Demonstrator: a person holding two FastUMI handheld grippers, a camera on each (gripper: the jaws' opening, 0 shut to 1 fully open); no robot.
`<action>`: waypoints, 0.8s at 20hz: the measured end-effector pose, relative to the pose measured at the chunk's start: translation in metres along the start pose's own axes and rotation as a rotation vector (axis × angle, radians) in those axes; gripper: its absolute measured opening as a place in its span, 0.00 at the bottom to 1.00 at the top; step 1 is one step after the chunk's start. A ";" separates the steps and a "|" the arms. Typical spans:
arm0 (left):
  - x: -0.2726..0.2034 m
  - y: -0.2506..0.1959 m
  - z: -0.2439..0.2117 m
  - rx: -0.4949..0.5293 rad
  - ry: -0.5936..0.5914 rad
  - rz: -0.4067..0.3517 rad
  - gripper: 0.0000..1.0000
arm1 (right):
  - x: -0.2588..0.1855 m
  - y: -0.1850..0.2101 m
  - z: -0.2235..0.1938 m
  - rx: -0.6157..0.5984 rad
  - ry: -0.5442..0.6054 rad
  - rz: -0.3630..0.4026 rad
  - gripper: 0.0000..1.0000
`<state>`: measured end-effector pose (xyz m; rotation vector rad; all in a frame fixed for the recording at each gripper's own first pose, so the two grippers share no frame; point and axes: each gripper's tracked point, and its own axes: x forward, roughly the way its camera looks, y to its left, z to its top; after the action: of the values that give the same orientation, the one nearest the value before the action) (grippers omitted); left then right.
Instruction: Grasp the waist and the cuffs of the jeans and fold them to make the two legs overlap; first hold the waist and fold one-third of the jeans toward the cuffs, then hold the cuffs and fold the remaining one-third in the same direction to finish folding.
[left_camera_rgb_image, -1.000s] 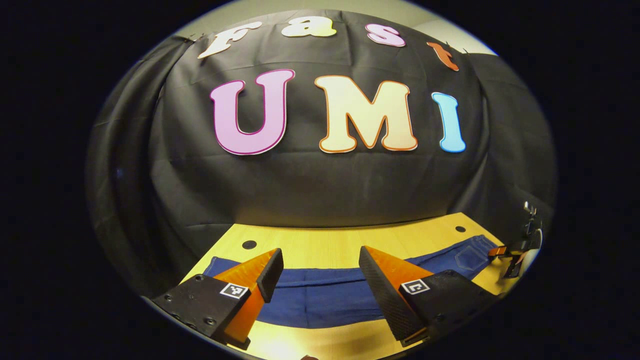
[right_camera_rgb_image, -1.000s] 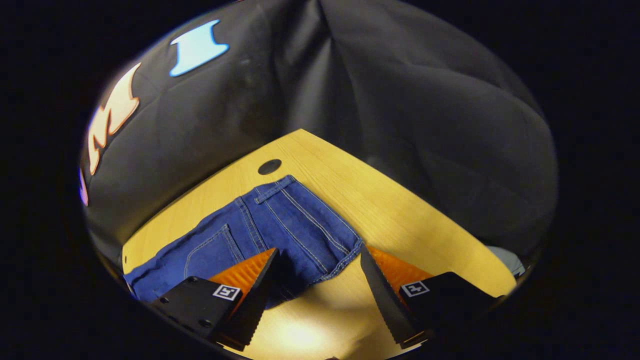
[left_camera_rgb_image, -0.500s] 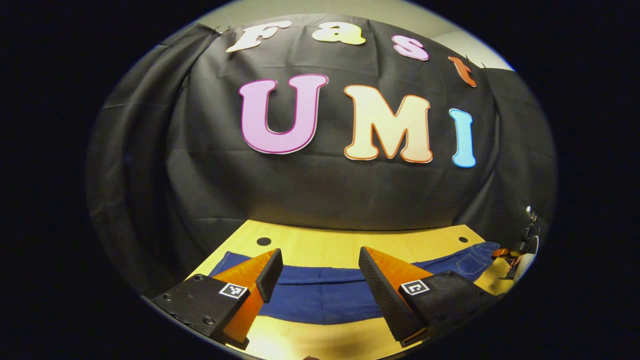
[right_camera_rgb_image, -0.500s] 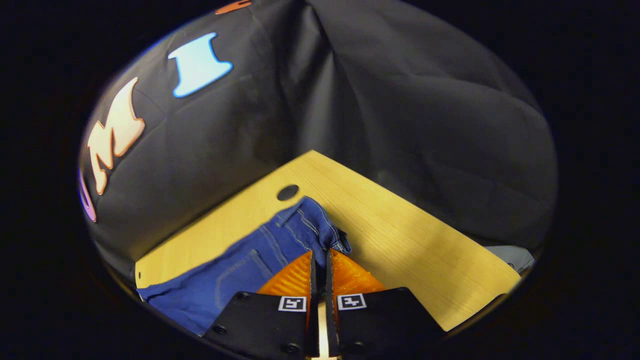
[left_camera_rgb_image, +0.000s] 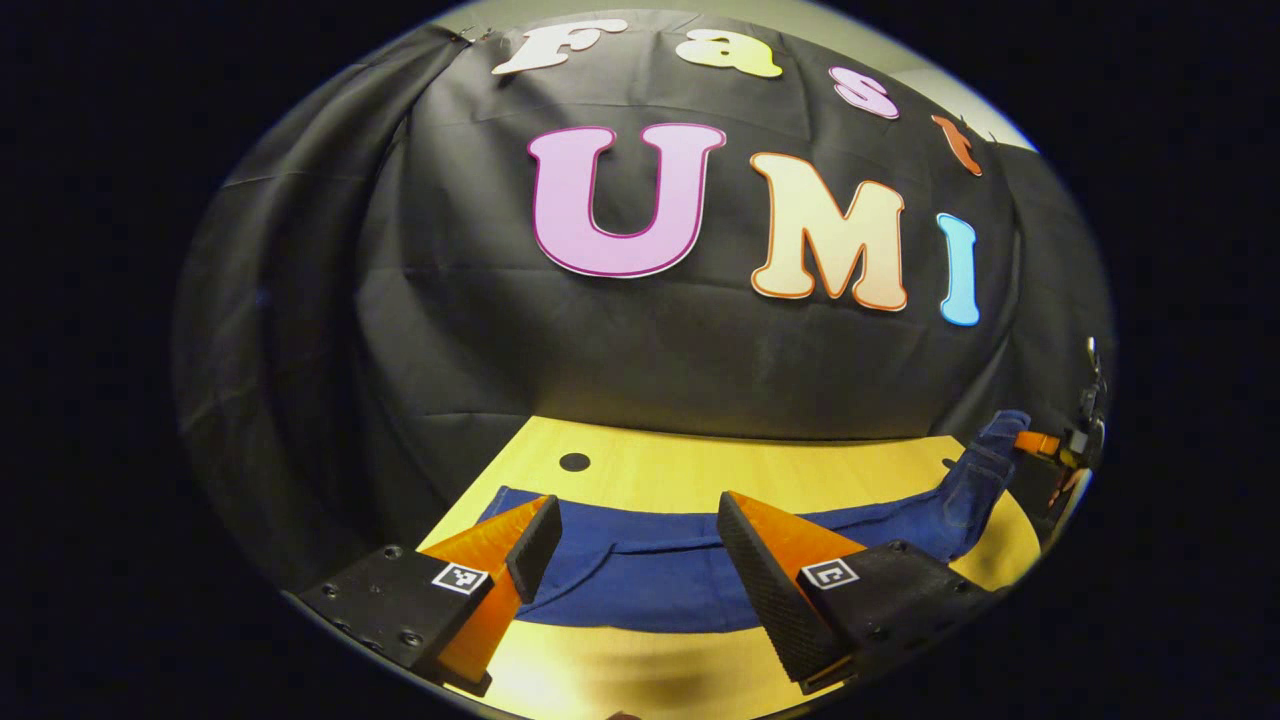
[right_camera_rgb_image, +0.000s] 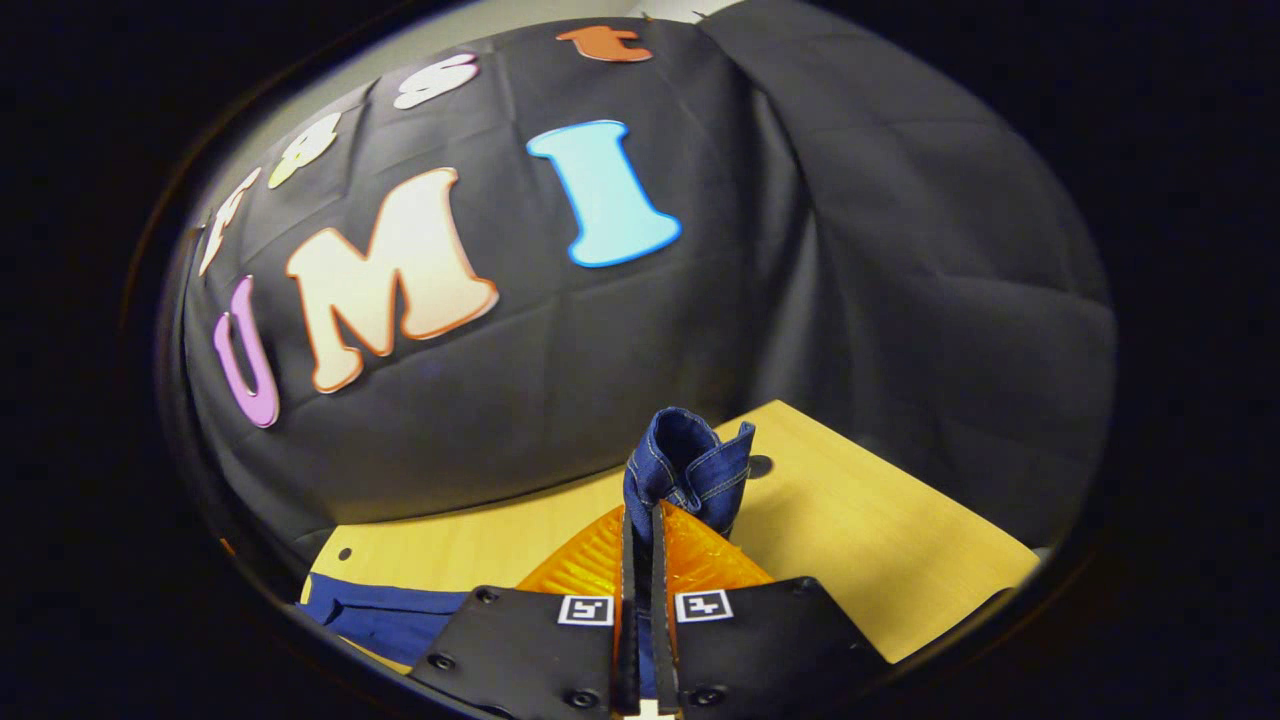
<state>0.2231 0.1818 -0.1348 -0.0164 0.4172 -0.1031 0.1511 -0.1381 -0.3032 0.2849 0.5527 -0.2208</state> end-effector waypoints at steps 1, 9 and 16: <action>0.000 0.008 -0.001 -0.002 0.005 -0.004 0.97 | -0.006 0.002 0.004 -0.004 -0.003 0.017 0.08; 0.011 0.069 -0.011 0.007 0.047 -0.035 0.97 | -0.008 0.013 0.004 0.001 0.001 0.196 0.08; 0.026 0.113 -0.037 0.045 0.107 -0.087 0.98 | -0.004 0.017 0.001 0.006 0.077 0.302 0.08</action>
<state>0.2427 0.2913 -0.1837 0.0152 0.5212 -0.1993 0.1534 -0.1220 -0.2965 0.3794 0.5777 0.0808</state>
